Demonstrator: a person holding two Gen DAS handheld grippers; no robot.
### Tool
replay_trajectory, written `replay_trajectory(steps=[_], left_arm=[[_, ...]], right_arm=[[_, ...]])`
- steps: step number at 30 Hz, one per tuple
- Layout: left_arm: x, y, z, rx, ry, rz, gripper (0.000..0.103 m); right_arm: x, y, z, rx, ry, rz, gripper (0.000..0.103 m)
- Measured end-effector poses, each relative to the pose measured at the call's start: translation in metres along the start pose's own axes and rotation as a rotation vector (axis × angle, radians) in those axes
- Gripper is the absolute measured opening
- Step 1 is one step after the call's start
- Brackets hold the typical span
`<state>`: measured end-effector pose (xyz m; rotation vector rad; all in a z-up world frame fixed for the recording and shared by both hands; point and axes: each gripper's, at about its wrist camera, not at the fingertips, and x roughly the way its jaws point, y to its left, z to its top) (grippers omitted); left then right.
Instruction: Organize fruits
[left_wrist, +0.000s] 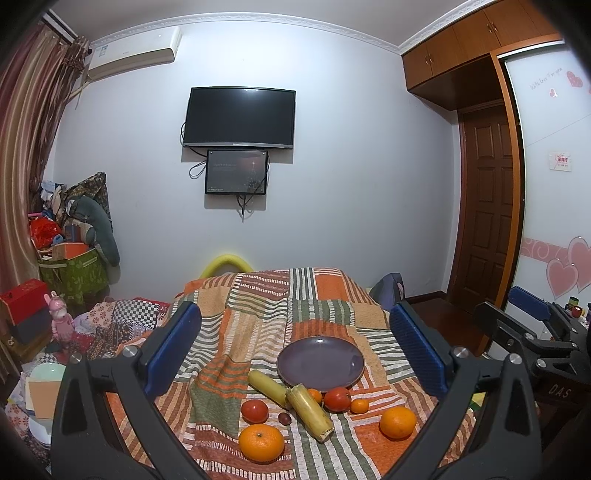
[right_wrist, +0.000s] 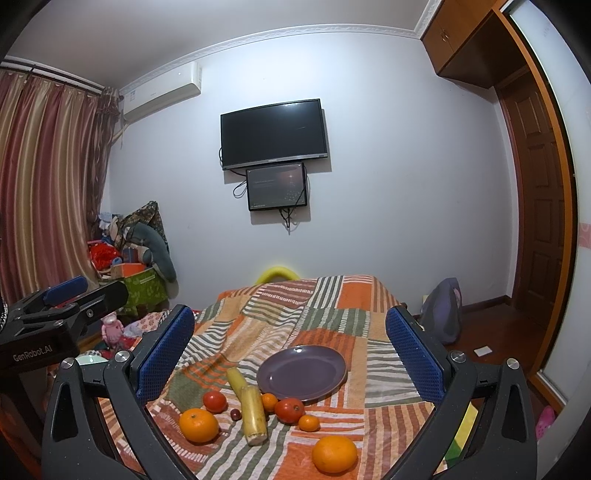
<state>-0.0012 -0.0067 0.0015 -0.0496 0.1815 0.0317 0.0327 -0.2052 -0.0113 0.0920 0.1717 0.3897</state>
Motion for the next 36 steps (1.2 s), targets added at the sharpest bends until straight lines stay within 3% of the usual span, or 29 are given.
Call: replay_trajectory(steps=[26, 36], left_arm=[[-0.0004, -0.0008, -0.0023, -0.001, -0.002, -0.004, 0.103], [-0.0040, -0.0023, -0.0045, 0.004, -0.006, -0.039, 0.103]], right_arm=[[-0.0003, 0.0015, 0.0012, 0.003, 0.000, 0.011, 0.103], [-0.0006, 0.0060, -0.0011, -0.019, 0.001, 0.025, 0.103]])
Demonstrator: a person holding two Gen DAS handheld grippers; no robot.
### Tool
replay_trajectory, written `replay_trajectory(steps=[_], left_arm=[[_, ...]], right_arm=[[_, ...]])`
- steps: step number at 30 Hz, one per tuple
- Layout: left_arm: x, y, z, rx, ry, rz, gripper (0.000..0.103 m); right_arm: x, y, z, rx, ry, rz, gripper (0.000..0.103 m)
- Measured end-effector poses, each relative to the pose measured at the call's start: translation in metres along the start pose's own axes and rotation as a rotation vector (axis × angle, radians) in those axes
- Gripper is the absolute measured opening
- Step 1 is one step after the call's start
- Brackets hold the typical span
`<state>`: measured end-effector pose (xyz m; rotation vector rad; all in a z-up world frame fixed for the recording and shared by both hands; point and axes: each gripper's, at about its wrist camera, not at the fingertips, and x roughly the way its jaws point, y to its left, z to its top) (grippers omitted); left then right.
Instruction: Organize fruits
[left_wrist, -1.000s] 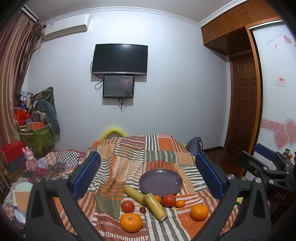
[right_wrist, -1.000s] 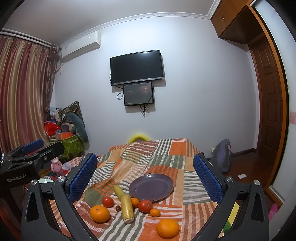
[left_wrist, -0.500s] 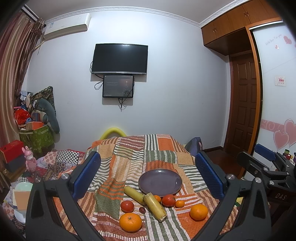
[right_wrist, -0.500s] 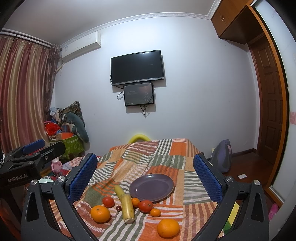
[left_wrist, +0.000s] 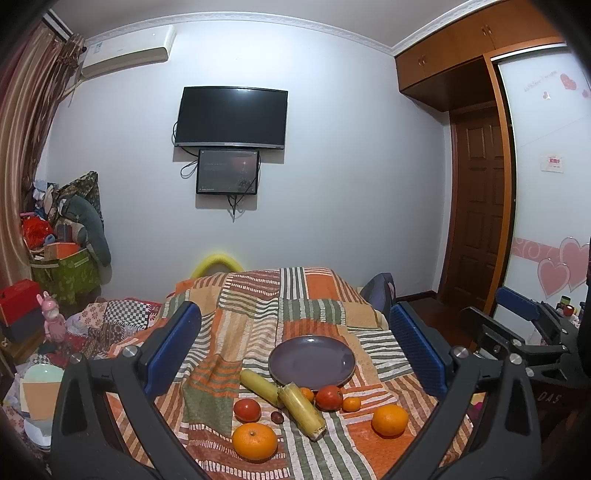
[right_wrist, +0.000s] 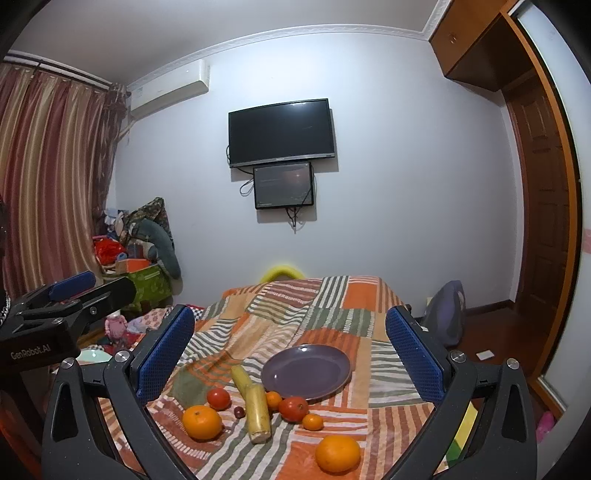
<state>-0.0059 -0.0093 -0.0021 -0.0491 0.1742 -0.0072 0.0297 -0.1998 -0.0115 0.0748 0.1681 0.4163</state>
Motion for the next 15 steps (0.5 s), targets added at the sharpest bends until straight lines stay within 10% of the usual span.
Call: replay_trajectory(steps=[15], left_arm=[[0.030, 0.022, -0.013, 0.010, 0.136, 0.006, 0.070]], right_arm=[[0.025, -0.025, -0.023, -0.001, 0.133, -0.010, 0.076]])
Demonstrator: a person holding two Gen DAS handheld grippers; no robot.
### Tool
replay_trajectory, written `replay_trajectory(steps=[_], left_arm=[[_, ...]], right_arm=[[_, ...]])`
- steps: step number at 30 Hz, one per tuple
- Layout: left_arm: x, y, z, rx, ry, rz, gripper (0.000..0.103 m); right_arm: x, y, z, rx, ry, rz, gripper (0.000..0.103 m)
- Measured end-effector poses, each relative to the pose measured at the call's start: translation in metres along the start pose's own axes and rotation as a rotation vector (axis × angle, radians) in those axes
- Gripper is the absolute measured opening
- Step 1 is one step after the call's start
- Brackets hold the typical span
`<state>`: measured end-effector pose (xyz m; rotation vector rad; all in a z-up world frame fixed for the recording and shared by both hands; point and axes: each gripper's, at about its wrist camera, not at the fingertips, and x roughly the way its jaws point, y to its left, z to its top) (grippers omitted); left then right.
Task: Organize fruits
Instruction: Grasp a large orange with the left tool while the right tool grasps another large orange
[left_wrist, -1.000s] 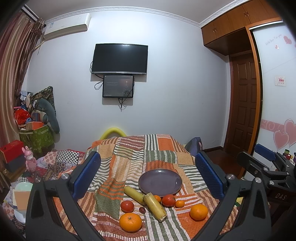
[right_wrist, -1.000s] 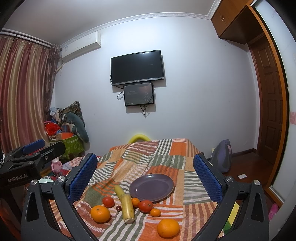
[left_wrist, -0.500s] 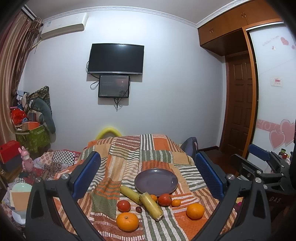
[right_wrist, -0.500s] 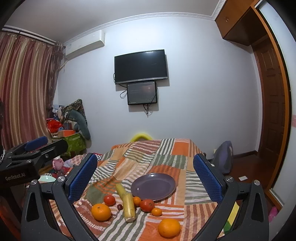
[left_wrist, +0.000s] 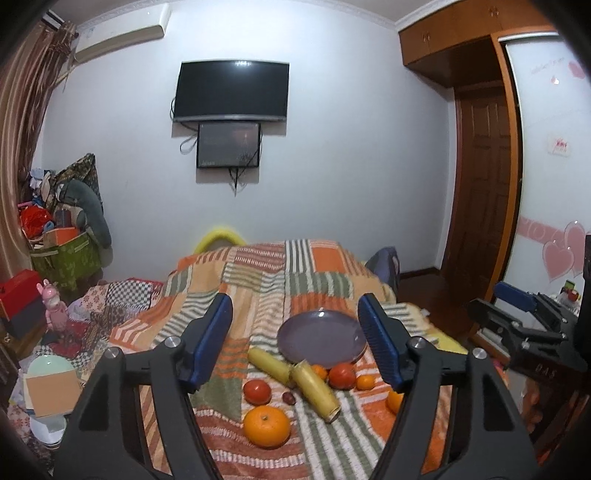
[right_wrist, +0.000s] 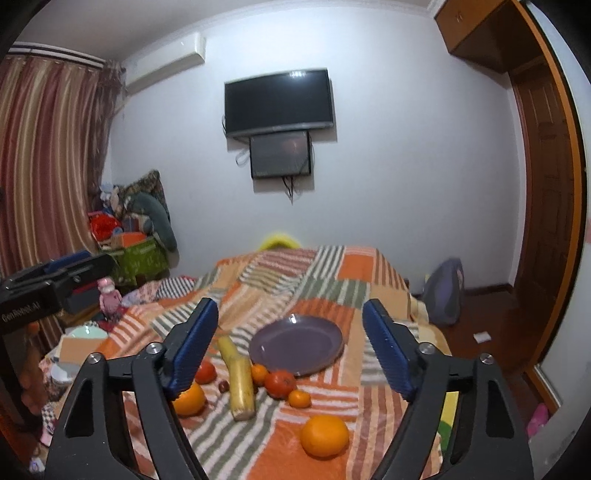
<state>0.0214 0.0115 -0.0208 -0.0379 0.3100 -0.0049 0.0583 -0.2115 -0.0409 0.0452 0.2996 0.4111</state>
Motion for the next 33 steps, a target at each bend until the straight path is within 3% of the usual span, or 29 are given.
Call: replay_trajectory(steps=[4, 14, 16, 21, 33], left_arm=[[0.020, 0.013, -0.011, 0.013, 0.095, 0.006, 0.068], [0.078, 0.047, -0.056, -0.009, 0.342, 0.020, 0.068], [0.087, 0.049, -0.065, -0.003, 0.377, 0.024, 0.069], [0.107, 0.050, -0.083, -0.007, 0.436, 0.008, 0.086], [0.154, 0.046, -0.121, -0.024, 0.613, -0.051, 0.088]], right_arm=[[0.014, -0.017, -0.015, 0.013, 0.093, -0.028, 0.068], [0.038, -0.041, -0.047, 0.030, 0.296, -0.047, 0.068], [0.043, -0.043, -0.053, 0.033, 0.327, -0.039, 0.068], [0.057, -0.048, -0.067, 0.054, 0.398, -0.032, 0.068], [0.085, -0.051, -0.101, 0.091, 0.549, -0.005, 0.068]])
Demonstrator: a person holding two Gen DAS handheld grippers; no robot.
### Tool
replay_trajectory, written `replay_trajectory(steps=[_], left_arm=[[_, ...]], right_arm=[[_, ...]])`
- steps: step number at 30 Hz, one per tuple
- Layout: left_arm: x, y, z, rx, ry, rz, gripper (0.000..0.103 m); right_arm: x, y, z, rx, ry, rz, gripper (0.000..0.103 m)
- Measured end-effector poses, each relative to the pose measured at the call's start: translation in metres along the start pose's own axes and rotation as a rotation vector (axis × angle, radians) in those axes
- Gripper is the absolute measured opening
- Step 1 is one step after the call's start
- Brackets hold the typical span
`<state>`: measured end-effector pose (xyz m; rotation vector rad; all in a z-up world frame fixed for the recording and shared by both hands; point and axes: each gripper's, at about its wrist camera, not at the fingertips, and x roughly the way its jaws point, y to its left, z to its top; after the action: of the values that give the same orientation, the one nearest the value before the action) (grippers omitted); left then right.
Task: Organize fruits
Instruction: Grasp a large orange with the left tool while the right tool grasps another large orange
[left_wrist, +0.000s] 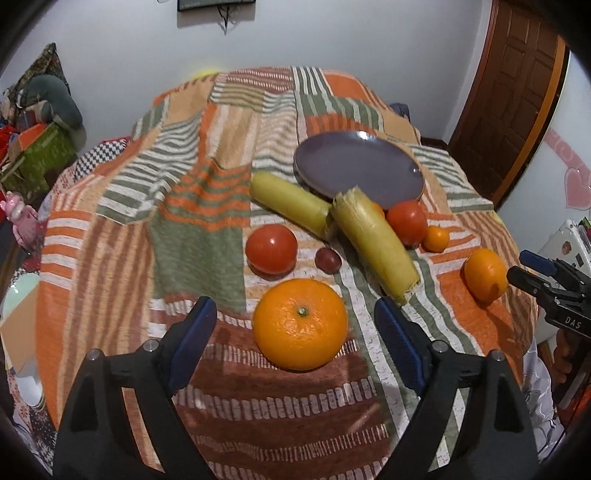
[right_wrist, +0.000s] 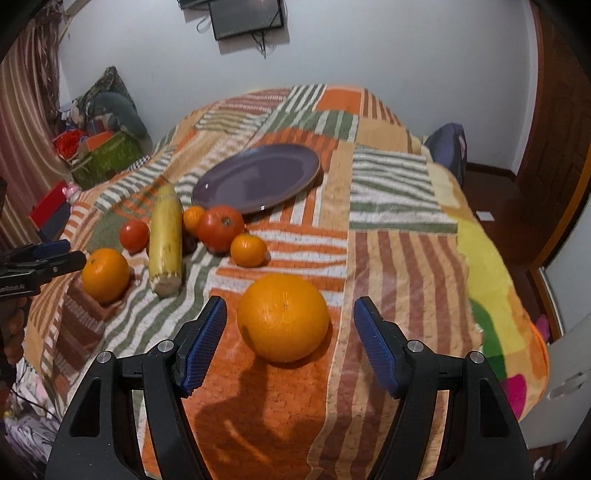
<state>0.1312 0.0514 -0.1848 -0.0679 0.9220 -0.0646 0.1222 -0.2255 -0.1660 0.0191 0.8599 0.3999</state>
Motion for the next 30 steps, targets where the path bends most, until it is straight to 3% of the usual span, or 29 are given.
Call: replay_trajectory(steps=[12, 17, 20, 30], left_arm=[[0.039, 0.005, -0.001, -0.019, 0.098, -0.013, 0.087], [0.048, 0.007, -0.002, -0.035, 0.127, -0.047, 0.070], [0.049, 0.005, -0.002, -0.031, 0.121, -0.043, 0.070], [0.049, 0.004, -0.002, -0.026, 0.127, -0.038, 0.070]], right_arm=[[0.031, -0.002, -0.004, 0.026, 0.099, 0.058, 0.068], [0.042, -0.004, -0.003, 0.041, 0.137, 0.072, 0.068], [0.045, -0.004, -0.004, 0.046, 0.146, 0.074, 0.064], [0.043, -0.005, -0.001, 0.049, 0.138, 0.075, 0.063]])
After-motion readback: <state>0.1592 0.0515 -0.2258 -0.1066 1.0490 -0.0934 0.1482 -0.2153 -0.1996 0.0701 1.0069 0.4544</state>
